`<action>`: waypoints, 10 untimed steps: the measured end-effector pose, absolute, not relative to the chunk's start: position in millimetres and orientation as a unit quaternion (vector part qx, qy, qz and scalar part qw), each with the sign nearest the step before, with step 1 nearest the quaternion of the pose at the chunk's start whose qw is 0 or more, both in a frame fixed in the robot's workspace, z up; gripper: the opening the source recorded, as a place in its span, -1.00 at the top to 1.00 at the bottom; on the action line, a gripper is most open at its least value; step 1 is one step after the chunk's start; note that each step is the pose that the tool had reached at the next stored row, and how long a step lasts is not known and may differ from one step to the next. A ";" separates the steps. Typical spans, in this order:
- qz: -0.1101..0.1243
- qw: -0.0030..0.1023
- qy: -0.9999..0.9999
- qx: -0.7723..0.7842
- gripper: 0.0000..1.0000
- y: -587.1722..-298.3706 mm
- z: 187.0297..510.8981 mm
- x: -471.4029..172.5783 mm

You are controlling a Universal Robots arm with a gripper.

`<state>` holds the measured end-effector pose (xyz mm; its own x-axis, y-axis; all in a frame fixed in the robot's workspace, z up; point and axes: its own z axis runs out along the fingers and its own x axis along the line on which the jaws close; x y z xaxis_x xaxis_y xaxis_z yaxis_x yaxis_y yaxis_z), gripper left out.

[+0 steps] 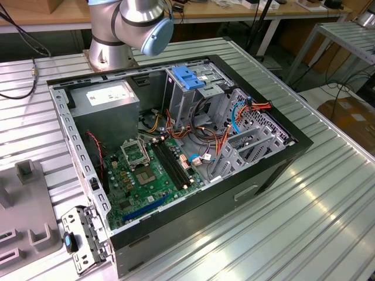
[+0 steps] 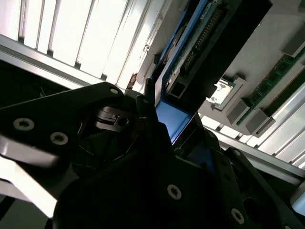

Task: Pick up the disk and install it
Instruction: 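Pick up the disk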

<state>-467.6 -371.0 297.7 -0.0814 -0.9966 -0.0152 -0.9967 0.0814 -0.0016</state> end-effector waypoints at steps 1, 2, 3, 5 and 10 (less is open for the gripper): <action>0.005 0.006 0.735 -0.678 0.20 -371.0 297.7 -467.6; 0.005 0.006 0.735 -0.678 0.20 -371.0 297.7 -467.6; 0.005 0.006 0.735 -0.678 0.25 -371.0 297.7 -467.6; 0.005 0.006 0.735 -0.678 0.25 -371.0 297.7 -467.6; 0.005 0.006 0.735 -0.678 0.25 -371.0 297.7 -467.6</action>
